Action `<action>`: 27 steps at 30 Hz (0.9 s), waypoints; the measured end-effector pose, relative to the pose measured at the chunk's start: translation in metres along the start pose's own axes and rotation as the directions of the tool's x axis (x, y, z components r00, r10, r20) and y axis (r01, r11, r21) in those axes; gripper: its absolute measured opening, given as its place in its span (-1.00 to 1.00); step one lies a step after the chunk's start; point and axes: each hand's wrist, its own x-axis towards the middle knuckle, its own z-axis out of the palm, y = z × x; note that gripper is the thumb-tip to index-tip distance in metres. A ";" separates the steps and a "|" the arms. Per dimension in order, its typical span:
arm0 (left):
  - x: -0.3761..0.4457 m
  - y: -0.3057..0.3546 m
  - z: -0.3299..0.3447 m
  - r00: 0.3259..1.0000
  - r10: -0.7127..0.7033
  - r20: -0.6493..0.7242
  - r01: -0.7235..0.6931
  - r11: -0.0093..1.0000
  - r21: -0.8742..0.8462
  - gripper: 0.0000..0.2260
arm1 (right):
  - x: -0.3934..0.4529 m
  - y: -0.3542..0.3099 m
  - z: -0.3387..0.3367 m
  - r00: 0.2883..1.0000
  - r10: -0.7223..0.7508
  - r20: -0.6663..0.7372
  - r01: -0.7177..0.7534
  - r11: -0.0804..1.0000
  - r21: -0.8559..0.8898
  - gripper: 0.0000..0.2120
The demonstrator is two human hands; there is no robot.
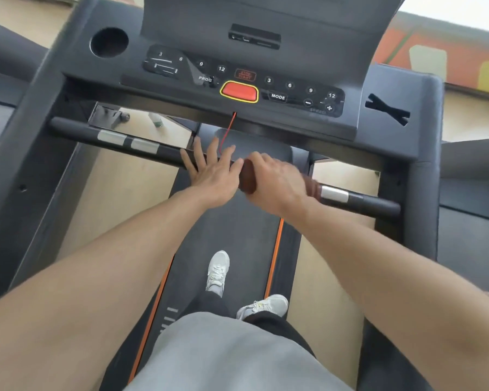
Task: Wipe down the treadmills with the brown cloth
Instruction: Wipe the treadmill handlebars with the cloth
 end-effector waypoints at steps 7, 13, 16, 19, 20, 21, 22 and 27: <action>0.002 -0.023 -0.008 0.996 0.080 0.033 -0.078 0.995 -0.068 -0.56 | 0.025 -0.028 0.011 0.998 0.025 -0.059 -0.028 0.998 -0.061 -0.62; -0.015 -0.012 -0.015 0.998 0.021 -0.062 -0.031 0.987 -0.155 -0.48 | 0.022 -0.019 -0.003 0.992 0.104 0.078 -0.103 0.995 -0.012 -0.52; -0.019 -0.017 -0.002 0.961 0.060 -0.268 -0.103 0.984 -0.147 -0.46 | 0.002 -0.007 0.001 0.980 0.198 0.007 -0.196 0.973 -0.126 -0.59; -0.018 -0.011 0.014 0.916 0.032 -0.400 -0.151 0.951 -0.269 -0.42 | -0.033 0.028 -0.002 0.955 0.297 -0.021 -0.295 0.932 -0.211 -0.60; -0.019 -0.007 0.018 0.906 0.018 -0.424 -0.168 0.932 -0.321 -0.41 | -0.048 0.046 -0.005 0.942 0.332 -0.047 -0.334 0.913 -0.233 -0.61; -0.021 -0.002 0.021 0.892 0.031 -0.451 -0.210 0.912 -0.352 -0.41 | -0.065 0.066 -0.008 0.927 0.366 -0.080 -0.375 0.892 -0.252 -0.64; -0.024 0.003 0.025 0.877 0.075 -0.475 -0.273 0.891 -0.363 -0.42 | -0.082 0.085 -0.011 0.911 0.396 -0.113 -0.411 0.872 -0.266 -0.67; -0.040 0.026 0.046 0.825 0.369 -0.427 -0.528 0.773 -0.352 -0.54 | -0.118 0.128 -0.013 0.878 0.454 -0.151 -0.478 0.825 -0.302 -0.60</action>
